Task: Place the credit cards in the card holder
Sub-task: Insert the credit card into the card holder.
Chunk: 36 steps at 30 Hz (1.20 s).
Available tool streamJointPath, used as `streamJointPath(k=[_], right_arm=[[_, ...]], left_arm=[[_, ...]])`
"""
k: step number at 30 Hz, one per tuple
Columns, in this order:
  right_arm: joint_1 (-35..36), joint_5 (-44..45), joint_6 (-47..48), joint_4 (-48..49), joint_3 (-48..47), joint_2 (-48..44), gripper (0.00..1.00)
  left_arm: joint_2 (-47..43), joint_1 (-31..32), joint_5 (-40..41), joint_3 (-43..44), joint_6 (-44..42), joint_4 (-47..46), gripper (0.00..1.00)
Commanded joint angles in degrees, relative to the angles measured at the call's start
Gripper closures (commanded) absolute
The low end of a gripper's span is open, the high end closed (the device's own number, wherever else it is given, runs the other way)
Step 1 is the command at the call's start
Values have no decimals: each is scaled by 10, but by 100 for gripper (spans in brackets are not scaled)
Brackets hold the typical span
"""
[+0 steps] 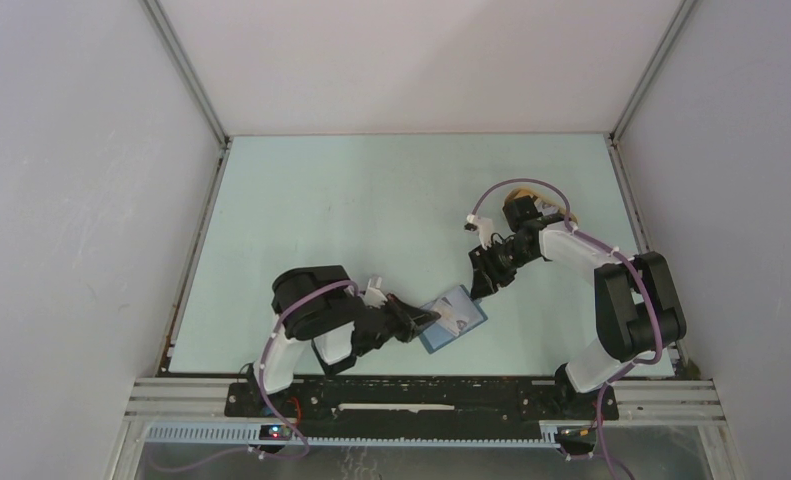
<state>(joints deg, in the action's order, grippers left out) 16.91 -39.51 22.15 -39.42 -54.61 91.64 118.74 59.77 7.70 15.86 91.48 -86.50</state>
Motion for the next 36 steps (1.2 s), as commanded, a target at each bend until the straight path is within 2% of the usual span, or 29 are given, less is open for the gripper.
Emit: streamJointPath(k=[1,25,28,36], right_arm=[[1,-7,-3,1,-19,-12,50],[2,-19,-1,-2,-19,-25,50],[3,-24,4,-3,-19,-33,50],[39,-37,45,-1,-8,-104,50]], left_arm=[[12,-4,-30,12,-1,3,100],[17,-33,-73,54,-7,29,99],[18,-36,-85,59,-8,35,95],[17,-40,-98,62,-11,38,74]])
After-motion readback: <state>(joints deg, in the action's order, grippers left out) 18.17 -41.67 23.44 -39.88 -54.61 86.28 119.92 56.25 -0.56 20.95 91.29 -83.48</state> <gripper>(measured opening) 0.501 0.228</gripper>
